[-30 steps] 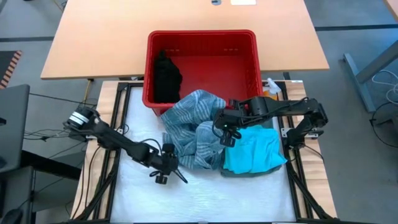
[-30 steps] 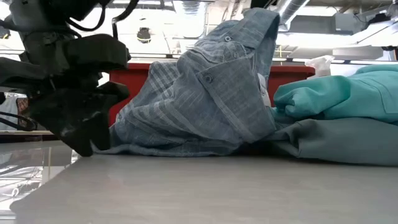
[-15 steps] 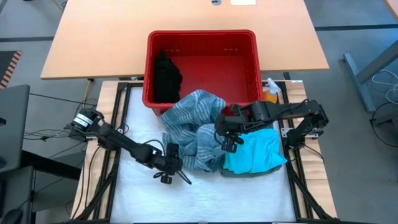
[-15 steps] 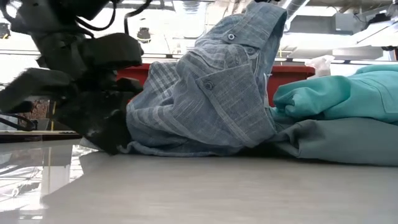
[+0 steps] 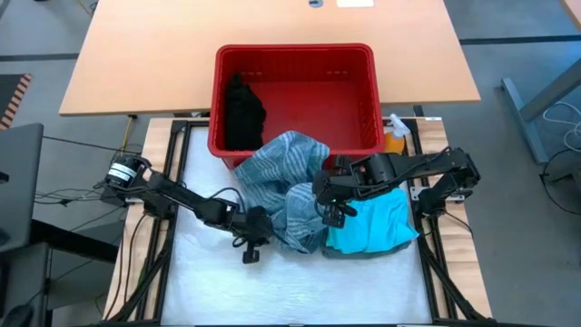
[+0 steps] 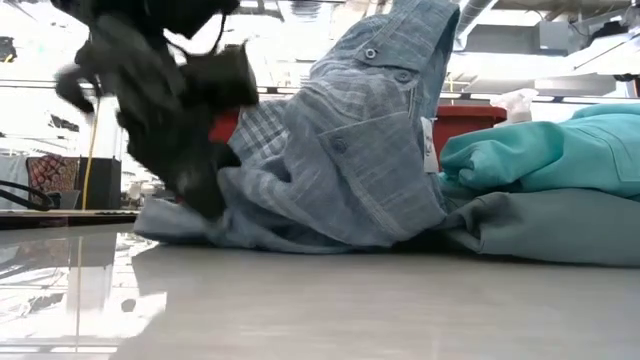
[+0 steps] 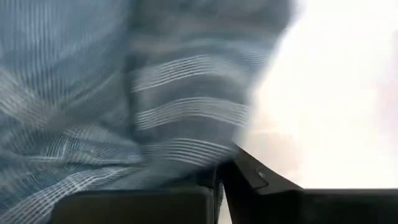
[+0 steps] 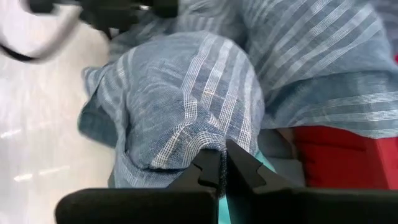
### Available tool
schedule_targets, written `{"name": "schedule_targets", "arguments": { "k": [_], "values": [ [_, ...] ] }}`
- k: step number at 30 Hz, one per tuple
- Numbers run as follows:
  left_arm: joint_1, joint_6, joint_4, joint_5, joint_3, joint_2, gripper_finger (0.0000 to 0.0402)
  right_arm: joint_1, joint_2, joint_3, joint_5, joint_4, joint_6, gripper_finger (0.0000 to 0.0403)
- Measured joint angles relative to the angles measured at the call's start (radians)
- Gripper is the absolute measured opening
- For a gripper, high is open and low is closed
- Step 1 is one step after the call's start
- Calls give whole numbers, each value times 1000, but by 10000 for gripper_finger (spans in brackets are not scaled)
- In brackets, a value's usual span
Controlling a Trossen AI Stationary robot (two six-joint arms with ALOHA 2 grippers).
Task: Fold Laundry from Bin
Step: Remove the blue shirt from the red laundry bin
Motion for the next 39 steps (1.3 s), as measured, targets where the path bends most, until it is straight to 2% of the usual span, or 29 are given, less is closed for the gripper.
{"name": "schedule_targets", "arguments": {
  "k": [2, 5, 11, 13, 15, 19, 21, 23, 25, 27, 31, 33, 39],
  "values": [
    [-1, 0, -33, 28, 9, -48, 1, 11, -5, 0, 20, 2, -4, 29],
    [-8, -2, -140, -10, 9, -149, 0, 19, -22, 0, 22, 53, -34, 29],
    [-9, -34, -141, -110, 9, -486, 0, 30, -102, 0, 21, 300, -119, 30],
    [-10, -51, -46, -142, 8, -616, 0, 30, -143, 0, 18, 421, -143, 29],
    [-23, -27, 121, -158, 8, -744, 0, 30, -184, 0, -1, 543, -164, 29],
    [-93, 181, 451, -120, 11, -933, 0, 43, -245, 1, -76, 812, -168, 28],
    [-135, 292, 530, -72, 12, -1002, 0, 64, -259, 1, -87, 912, -168, 27],
    [-171, 371, 532, -67, 13, -1050, 0, 87, -265, 1, -85, 979, -197, 26],
    [-197, 396, 495, -122, 0, -1068, 0, 103, -265, 1, -43, 1022, -207, 26],
    [-211, 391, 434, -226, -18, -1059, 0, 107, -264, 1, 55, 1016, -204, 26],
    [-213, 272, 275, -446, -58, -979, 0, 73, -264, 1, 240, 861, -166, 27],
    [-212, 198, 240, -480, -93, -911, 0, 45, -263, 1, 282, 756, -98, 27],
    [-206, 70, 286, -488, -140, -640, 3, -65, -257, 1, 287, 462, 117, 27]
  ]
}}
